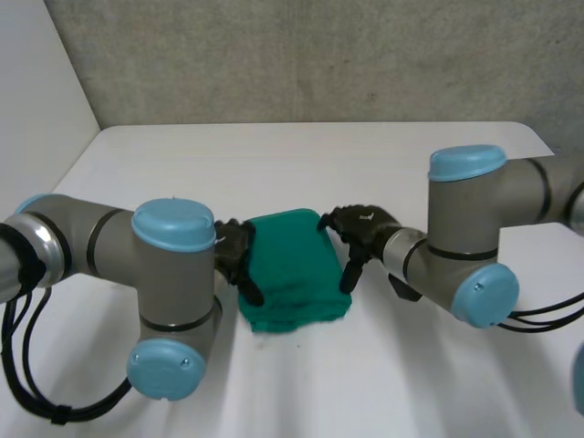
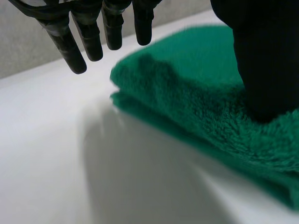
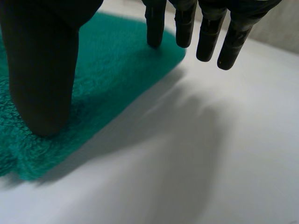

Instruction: Fold the towel.

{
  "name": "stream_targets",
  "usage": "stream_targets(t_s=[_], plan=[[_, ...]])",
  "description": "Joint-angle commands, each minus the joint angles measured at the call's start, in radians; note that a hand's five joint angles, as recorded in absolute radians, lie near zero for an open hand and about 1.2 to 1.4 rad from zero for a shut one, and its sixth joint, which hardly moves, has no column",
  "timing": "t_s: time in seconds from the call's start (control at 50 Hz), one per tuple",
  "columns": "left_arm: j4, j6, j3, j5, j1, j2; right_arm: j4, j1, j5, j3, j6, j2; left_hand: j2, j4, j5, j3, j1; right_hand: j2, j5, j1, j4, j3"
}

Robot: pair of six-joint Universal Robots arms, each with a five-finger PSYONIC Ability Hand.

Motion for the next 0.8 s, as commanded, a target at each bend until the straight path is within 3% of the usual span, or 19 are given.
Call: stream_targets(t_s=[0.02,0.12,0.28,0.36,0.4,0.46,0.56,0.8], plan=[[0.003,0.039,-0.067,0.001,0.005,0.025,0.034,0.018,0.008,-0.048,-0.004,0.046,-0.027,-0.027,-0.044,-0.038,-0.017,-0.045,-0.058,-0.026,-0.054,-0.034],[0.0,0.074,-0.079,0.002,0.004,0.051,0.034,0.015,0.01,-0.048,-0.004,0.034,-0.028,-0.028,-0.045,-0.038,-0.018,-0.045,-0.058,-0.026,-0.054,-0.034],[0.003,0.084,-0.027,0.004,0.008,0.197,-0.001,0.009,0.049,-0.015,0.015,-0.176,-0.028,-0.028,-0.045,-0.038,-0.018,-0.045,-0.058,-0.026,-0.054,-0.034],[0.0,0.082,0.004,0.006,0.038,0.284,-0.099,-0.034,0.202,0.04,0.016,-0.346,-0.028,-0.028,-0.045,-0.038,-0.018,-0.045,-0.058,-0.026,-0.054,-0.034],[-0.015,0.084,0.024,0.024,0.105,0.363,-0.13,-0.061,0.255,0.066,0.016,-0.41,-0.024,-0.024,-0.041,-0.035,-0.014,-0.045,-0.058,-0.026,-0.054,-0.034],[-0.07,0.071,0.053,0.103,0.168,0.434,-0.176,-0.109,0.312,0.104,0.004,-0.518,-0.015,-0.015,-0.032,-0.026,-0.005,-0.045,-0.058,-0.026,-0.054,-0.034],[-0.169,0.032,0.085,0.196,0.257,0.524,-0.152,-0.152,0.304,0.107,-0.01,-0.596,-0.015,-0.015,-0.032,-0.026,-0.005,-0.045,-0.058,-0.026,-0.054,-0.034],[-0.253,0.005,0.11,0.208,0.3,0.597,-0.069,-0.176,0.246,0.12,-0.008,-0.616,-0.028,-0.028,-0.045,-0.038,-0.018,-0.045,-0.058,-0.026,-0.054,-0.034]])
